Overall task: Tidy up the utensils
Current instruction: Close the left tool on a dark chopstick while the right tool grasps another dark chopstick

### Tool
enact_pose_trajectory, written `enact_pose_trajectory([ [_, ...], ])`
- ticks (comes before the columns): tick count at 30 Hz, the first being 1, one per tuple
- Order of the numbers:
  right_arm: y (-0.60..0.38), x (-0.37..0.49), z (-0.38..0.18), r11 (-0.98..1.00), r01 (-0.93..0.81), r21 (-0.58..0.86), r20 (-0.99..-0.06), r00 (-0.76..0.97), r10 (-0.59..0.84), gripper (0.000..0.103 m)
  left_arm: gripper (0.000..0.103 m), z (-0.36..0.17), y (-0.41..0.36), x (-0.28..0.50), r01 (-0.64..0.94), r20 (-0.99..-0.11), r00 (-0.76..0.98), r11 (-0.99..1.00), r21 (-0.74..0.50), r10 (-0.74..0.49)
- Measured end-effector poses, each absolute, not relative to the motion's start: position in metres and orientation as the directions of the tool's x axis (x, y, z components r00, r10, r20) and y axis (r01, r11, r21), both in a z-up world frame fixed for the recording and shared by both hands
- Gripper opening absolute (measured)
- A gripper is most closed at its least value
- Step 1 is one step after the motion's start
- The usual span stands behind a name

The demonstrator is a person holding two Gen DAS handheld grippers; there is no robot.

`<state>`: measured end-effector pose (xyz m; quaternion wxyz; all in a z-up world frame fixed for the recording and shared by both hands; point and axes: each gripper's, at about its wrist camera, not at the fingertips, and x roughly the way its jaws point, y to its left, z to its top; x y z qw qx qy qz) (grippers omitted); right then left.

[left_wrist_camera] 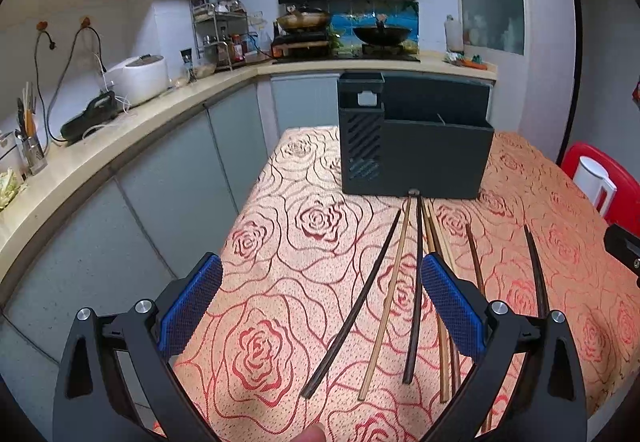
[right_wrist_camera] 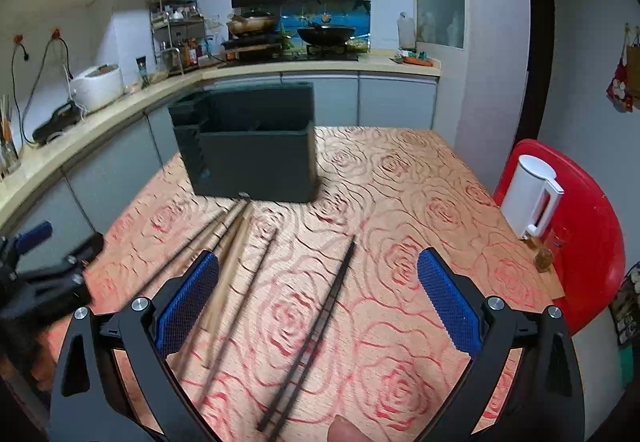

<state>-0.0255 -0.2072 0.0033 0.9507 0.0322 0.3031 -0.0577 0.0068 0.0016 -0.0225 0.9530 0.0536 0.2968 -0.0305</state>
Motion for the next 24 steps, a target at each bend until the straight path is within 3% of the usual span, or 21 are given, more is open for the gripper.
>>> enact_pose_trajectory([
  [14,-0.244,-0.054,-0.054,0.992,0.126,0.008,-0.693,0.716,-0.085,0.097,0.096,-0.074,0.013,0.005,0.259,-0.689,0.719,0.956,0.141,-0.093],
  [21,-0.241,-0.070,-0.069,0.997,0.075,-0.010,-0.708,0.703,-0.060,0.097,0.095,-0.078,0.027,0.006,0.270,-0.693,0.712,0.955,0.122,-0.113],
  [24,-0.242,-0.073,-0.075,0.997,0.071,0.005,-0.720,0.693,-0.046,0.097,0.089,-0.082,0.031,0.008,0.299,-0.707,0.692,0.949,0.102,-0.142],
])
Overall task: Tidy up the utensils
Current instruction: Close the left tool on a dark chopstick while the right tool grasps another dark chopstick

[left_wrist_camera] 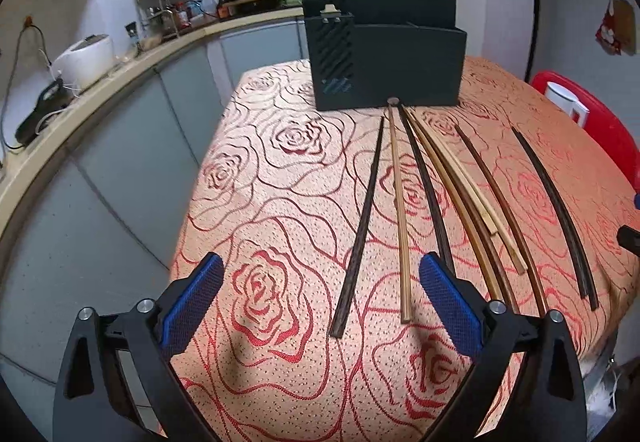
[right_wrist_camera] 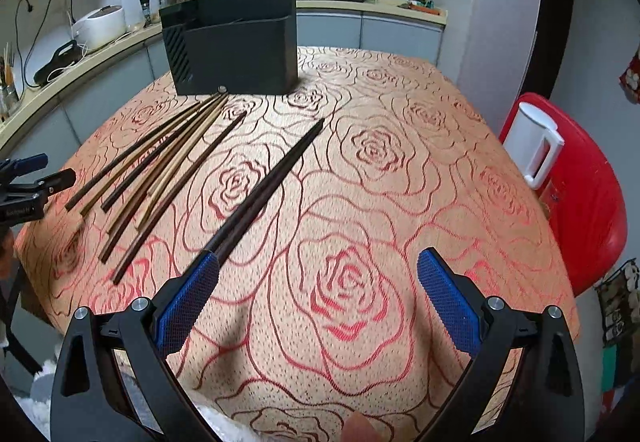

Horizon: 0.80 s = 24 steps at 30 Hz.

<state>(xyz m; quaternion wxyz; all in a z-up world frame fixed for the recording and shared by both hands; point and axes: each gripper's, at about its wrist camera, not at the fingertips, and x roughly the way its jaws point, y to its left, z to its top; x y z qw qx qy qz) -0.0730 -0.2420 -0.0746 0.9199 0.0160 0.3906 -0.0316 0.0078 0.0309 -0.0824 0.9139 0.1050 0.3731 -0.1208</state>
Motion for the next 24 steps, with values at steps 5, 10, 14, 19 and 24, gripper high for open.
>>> enact_pose_trajectory([
  [5,-0.238,-0.077,-0.085,0.999,0.051,0.006,-0.737,0.675,-0.030,0.094,0.036,-0.103,0.031,0.019,0.321,-0.774,0.615,0.944,0.068,-0.153],
  [10,-0.227,-0.082,-0.092,1.000,0.011,0.009,-0.739,0.674,-0.001,0.082,0.015,-0.108,0.031,0.017,0.344,-0.773,0.605,0.938,0.037,-0.191],
  [14,-0.212,-0.087,-0.095,0.998,-0.050,0.041,-0.733,0.677,0.064,0.076,0.012,-0.109,0.025,0.013,0.348,-0.765,0.621,0.935,0.070,-0.174],
  [19,-0.186,-0.088,-0.102,0.992,-0.123,0.000,-0.737,0.670,0.083,0.063,0.012,-0.109,0.024,0.014,0.345,-0.765,0.618,0.937,0.060,-0.178],
  [24,-0.202,-0.087,-0.100,0.999,-0.048,-0.024,-0.740,0.673,0.015,0.052,0.012,-0.109,0.025,0.013,0.343,-0.765,0.619,0.938,0.059,-0.178],
])
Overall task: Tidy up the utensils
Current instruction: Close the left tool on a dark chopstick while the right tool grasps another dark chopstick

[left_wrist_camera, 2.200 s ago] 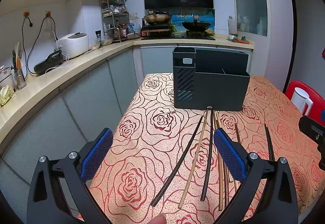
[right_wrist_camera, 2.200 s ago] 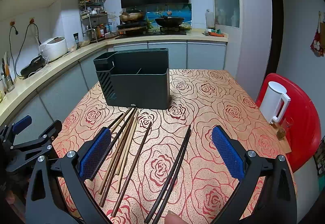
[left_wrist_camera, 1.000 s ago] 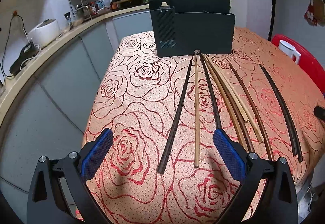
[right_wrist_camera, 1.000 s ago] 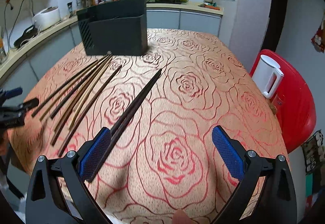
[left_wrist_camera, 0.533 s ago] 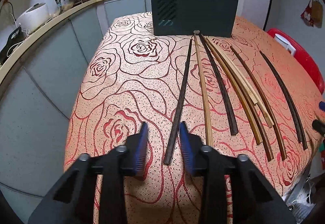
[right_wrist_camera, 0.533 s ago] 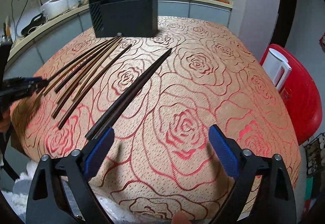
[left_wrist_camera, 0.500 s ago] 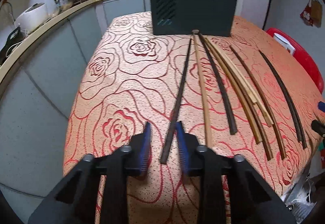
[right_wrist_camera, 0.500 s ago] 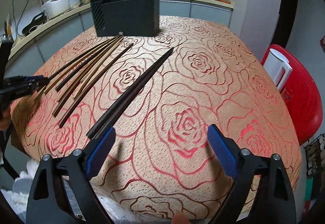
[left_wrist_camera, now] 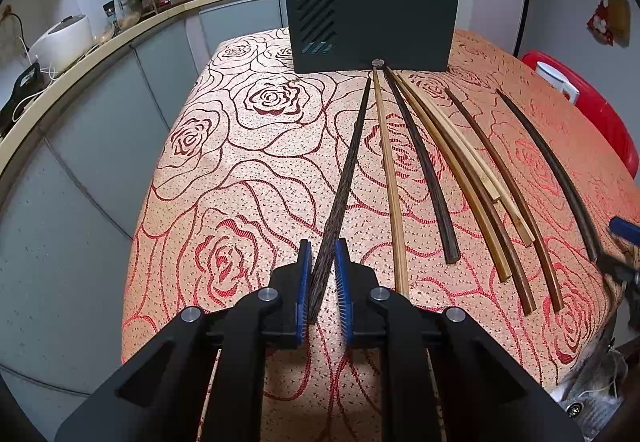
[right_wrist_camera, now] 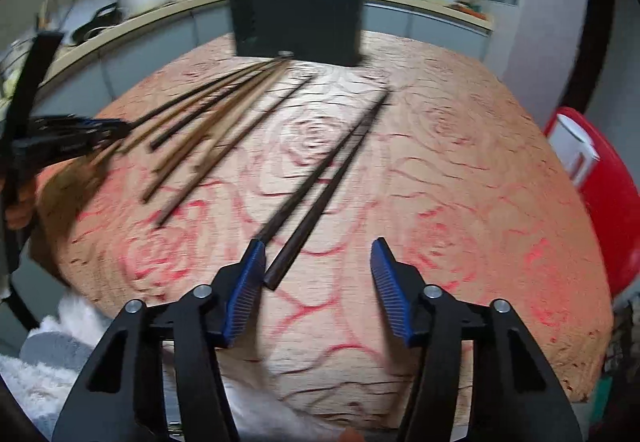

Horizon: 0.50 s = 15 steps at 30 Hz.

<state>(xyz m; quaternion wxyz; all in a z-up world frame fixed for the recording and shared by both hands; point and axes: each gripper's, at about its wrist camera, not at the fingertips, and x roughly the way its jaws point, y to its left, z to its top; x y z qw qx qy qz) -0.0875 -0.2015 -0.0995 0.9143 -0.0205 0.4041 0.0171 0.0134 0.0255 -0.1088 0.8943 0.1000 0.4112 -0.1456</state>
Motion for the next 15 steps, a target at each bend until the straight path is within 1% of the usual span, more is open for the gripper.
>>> enact_pose_trajectory([
  [4,-0.223,-0.087,-0.101,0.999,0.030,-0.016,-0.738,0.674,-0.032,0.050,0.012,-0.109,0.025,0.012,0.337,-0.759,0.627,0.939,0.064,-0.173],
  [5,-0.227,-0.086,-0.102,0.999,0.037,-0.001,-0.737,0.675,-0.026,0.050,0.012,-0.109,0.024,0.011,0.336,-0.758,0.629,0.940,0.064,-0.173],
  [8,-0.226,-0.087,-0.103,1.000,0.021,0.018,-0.729,0.684,-0.001,0.044,0.012,-0.109,0.024,0.009,0.331,-0.751,0.638,0.941,0.067,-0.170],
  [10,-0.219,-0.088,-0.105,1.000,-0.001,0.011,-0.718,0.696,0.009,0.033,0.012,-0.110,0.024,0.009,0.328,-0.750,0.639,0.943,0.061,-0.173],
  [15,-0.218,-0.087,-0.104,1.000,-0.002,0.018,-0.708,0.706,0.014,0.020,0.010,-0.109,0.023,0.007,0.332,-0.746,0.641,0.941,0.058,-0.181],
])
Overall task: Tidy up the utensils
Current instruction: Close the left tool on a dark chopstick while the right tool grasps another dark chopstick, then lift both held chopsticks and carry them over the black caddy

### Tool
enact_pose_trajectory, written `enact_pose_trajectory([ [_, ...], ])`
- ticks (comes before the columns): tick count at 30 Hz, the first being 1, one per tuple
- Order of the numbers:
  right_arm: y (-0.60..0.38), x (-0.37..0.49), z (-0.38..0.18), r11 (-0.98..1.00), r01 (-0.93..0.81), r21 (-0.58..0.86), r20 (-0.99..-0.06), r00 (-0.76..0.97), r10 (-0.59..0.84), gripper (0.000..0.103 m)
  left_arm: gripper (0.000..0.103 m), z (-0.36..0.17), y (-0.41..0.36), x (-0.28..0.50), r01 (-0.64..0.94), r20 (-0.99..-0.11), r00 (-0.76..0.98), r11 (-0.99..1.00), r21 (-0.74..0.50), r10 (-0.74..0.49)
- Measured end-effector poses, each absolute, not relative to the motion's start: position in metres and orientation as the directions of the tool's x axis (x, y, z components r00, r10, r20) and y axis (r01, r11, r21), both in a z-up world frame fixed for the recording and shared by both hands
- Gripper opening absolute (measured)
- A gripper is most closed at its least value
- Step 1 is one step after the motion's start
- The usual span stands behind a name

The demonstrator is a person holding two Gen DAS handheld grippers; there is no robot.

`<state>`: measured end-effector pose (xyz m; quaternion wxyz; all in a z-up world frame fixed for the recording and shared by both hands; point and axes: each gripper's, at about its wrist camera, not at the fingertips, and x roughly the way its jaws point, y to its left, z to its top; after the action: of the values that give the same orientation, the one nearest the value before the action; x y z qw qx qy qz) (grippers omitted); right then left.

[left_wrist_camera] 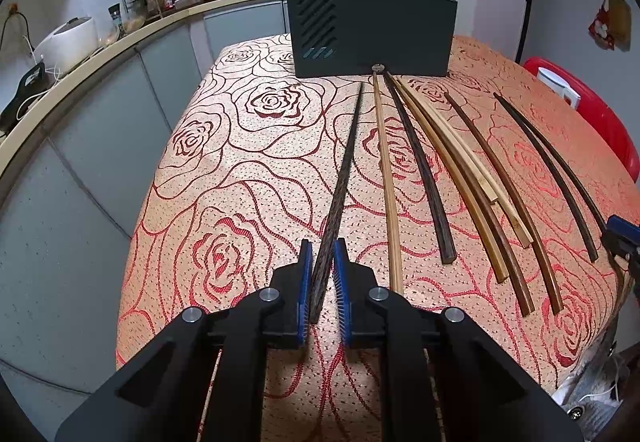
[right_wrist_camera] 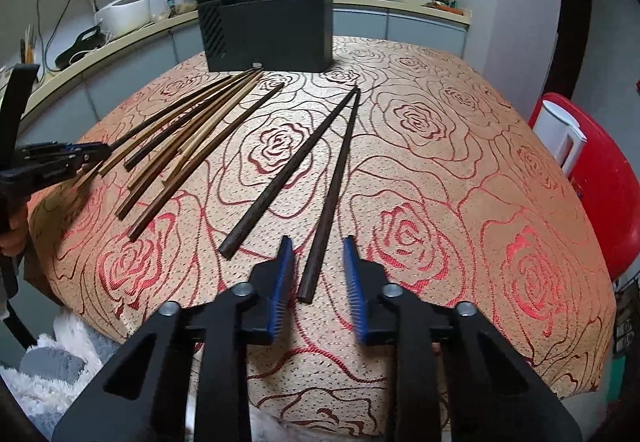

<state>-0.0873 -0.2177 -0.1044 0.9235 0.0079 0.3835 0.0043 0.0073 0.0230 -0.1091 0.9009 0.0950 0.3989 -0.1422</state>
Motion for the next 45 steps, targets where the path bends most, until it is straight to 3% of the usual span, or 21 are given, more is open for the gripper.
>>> enact_pose_trajectory([
  [2,-0.219,-0.086,-0.104,1.000,-0.002,0.023,-0.707,0.707,0.018,0.018,0.008,-0.109,0.022,0.007,0.338,-0.746,0.639,0.940,0.053,-0.188],
  [3,-0.219,-0.086,-0.104,1.000,-0.001,0.020,-0.707,0.707,0.015,0.010,0.008,-0.109,0.022,0.007,0.339,-0.746,0.639,0.939,0.057,-0.186],
  [13,-0.242,-0.087,-0.089,0.997,0.058,0.041,-0.690,0.723,-0.013,0.008,0.007,-0.080,0.026,-0.002,0.330,-0.691,0.696,0.942,0.066,-0.195],
  [23,-0.264,-0.092,-0.028,0.996,0.072,0.048,-0.572,0.820,-0.031,0.008,0.007,-0.022,0.033,-0.012,0.323,-0.592,0.778,0.942,0.087,-0.212],
  [32,-0.273,-0.073,0.033,0.995,0.010,0.100,-0.450,0.892,0.036,0.008,0.007,0.046,0.030,-0.001,0.348,-0.483,0.834,0.933,0.089,-0.266],
  [45,-0.268,-0.023,0.079,0.994,-0.071,0.087,-0.389,0.916,0.100,0.008,0.007,0.086,0.025,0.035,0.381,-0.461,0.830,0.923,0.057,-0.314],
])
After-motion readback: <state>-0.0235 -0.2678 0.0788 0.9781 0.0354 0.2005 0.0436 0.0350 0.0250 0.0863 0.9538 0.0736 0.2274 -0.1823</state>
